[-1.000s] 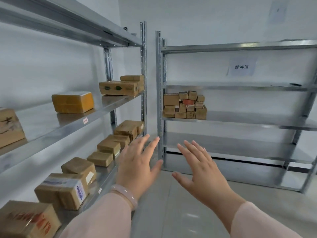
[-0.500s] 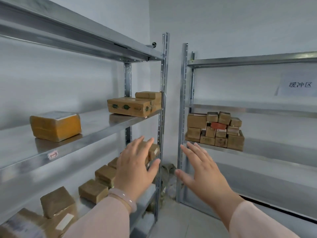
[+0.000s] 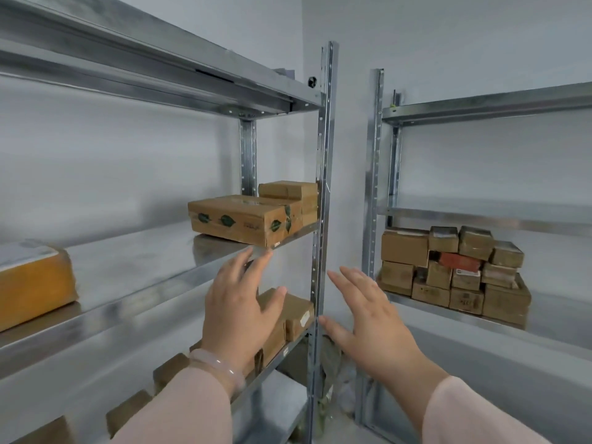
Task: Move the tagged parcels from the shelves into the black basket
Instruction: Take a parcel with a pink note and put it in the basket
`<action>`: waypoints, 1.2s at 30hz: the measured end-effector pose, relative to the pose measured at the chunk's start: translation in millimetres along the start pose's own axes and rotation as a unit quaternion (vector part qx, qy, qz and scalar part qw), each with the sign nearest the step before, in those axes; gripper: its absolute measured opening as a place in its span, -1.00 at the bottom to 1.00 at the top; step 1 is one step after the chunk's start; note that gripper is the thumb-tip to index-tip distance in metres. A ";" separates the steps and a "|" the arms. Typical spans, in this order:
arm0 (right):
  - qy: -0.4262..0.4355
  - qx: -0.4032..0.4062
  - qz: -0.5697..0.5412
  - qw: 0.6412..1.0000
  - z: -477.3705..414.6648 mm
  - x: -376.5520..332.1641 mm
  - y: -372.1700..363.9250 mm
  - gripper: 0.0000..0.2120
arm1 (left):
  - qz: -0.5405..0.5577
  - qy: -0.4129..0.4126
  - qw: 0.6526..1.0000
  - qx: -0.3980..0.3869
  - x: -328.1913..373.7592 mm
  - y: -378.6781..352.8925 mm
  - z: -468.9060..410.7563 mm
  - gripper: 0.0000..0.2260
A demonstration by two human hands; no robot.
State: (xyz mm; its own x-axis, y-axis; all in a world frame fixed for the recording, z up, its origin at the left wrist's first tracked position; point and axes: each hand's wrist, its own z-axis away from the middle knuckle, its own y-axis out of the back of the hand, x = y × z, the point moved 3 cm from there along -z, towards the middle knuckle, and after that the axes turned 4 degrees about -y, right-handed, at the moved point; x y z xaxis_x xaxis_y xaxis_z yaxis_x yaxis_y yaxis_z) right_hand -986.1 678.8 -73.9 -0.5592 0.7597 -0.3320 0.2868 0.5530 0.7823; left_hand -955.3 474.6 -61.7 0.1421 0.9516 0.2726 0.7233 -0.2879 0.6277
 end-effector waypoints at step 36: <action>-0.068 -0.172 -0.522 0.832 -344.8 58.8 -125.1 -0.52 | -0.057 0.115 0.980 0.152 -83.8 -77.5 -146.5 -0.68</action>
State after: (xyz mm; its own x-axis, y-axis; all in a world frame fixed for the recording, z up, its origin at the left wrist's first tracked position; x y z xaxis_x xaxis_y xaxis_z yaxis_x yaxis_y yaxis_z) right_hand -1323.0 536.4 -9.5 -0.2633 -0.0294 -0.9643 -0.5538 0.8230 0.1262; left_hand -1122.2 401.3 -26.4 -0.0821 0.9161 0.3924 0.8985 -0.1024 0.4269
